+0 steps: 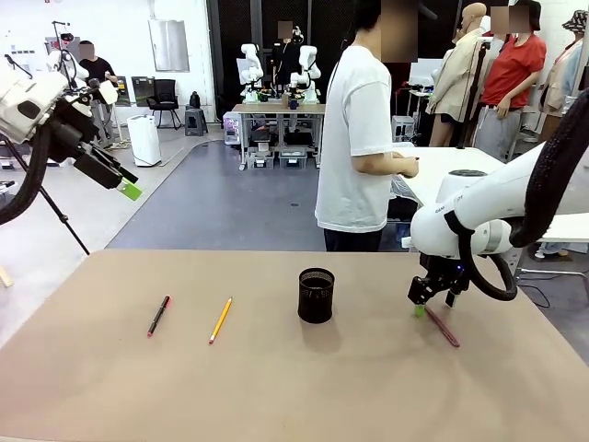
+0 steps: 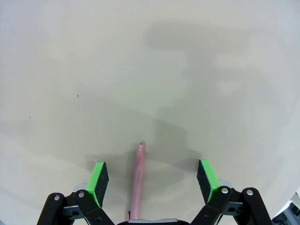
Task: Place the pens into the pen holder.
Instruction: Pick up a writing instrument from the table and place it into the Pen holder.
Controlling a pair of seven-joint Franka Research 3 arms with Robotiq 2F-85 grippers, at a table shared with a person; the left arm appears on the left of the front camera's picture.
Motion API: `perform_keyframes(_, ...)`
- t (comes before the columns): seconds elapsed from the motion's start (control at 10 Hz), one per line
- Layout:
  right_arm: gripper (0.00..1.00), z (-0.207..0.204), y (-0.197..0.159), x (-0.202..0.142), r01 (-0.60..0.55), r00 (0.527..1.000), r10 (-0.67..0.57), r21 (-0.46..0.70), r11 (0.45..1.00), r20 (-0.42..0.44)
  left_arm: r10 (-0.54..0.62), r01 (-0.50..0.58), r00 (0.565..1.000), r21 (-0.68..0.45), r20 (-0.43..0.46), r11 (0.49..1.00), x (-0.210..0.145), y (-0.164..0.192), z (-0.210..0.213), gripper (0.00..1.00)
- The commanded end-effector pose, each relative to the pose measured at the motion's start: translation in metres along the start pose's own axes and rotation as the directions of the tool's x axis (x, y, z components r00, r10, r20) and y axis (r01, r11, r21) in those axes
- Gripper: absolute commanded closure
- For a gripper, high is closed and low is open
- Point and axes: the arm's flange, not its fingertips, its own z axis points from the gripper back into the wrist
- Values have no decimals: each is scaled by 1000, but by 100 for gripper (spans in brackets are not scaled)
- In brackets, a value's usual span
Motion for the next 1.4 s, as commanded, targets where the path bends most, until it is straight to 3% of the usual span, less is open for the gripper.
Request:
perform_keyframes(0.0,0,-1,7,8,14,1000,-13,-30,999,19,-3,3,1000,0,4,1000,0,0,1,0)
perform_keyframes(0.5,100,4,10,5,23,1000,-23,-33,999,-3,-3,3,1000,0,4,1000,0,0,1,0)
perform_keyframes(1.1,100,14,17,2,10,1000,-10,5,1000,-22,-3,3,1000,0,4,1000,0,0,1,0)
perform_keyframes(1.3,100,36,13,0,-49,997,40,150,987,60,-3,3,1000,0,4,1000,0,0,1,0)
